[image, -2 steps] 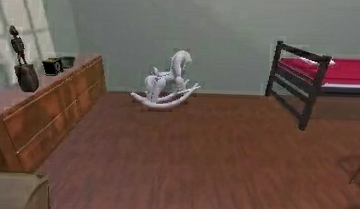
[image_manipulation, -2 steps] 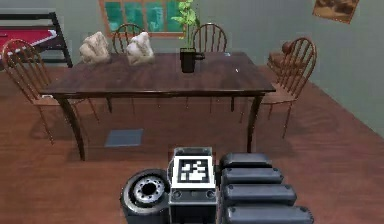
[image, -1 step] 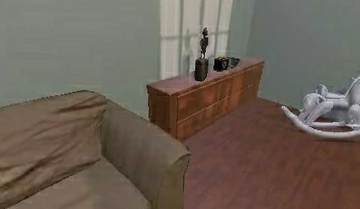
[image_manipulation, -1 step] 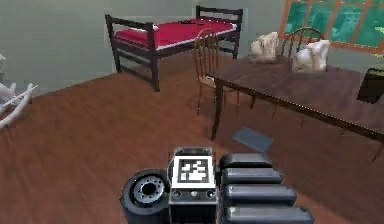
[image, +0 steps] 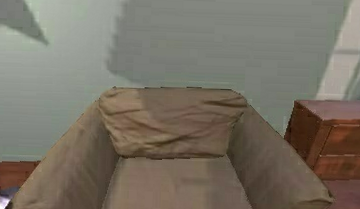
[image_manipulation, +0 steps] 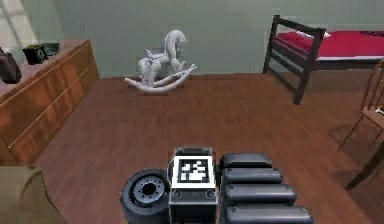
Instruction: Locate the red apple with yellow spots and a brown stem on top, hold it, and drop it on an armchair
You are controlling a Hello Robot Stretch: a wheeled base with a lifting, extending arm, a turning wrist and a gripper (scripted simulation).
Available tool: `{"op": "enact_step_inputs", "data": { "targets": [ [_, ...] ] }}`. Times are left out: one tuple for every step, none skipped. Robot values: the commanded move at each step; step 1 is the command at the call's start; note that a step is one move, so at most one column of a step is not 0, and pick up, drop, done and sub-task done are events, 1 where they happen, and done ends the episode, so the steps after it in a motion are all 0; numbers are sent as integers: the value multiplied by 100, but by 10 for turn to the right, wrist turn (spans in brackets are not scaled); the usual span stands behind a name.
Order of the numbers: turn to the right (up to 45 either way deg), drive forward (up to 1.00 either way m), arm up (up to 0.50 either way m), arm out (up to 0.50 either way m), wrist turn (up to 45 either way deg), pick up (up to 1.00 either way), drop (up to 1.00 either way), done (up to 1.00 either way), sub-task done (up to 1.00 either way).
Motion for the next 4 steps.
{"op": "enact_step_inputs", "data": {
  "targets": [
    [-30, 0, 0, 0, 0, 0, 0, 0, 0],
    [450, 0, 0, 0, 0, 0, 0, 0, 0],
    [450, 0, 0, 0, 0, 0, 0, 0, 0],
    [90, 0, 0, 0, 0, 0, 0, 0, 0]
  ]
}}
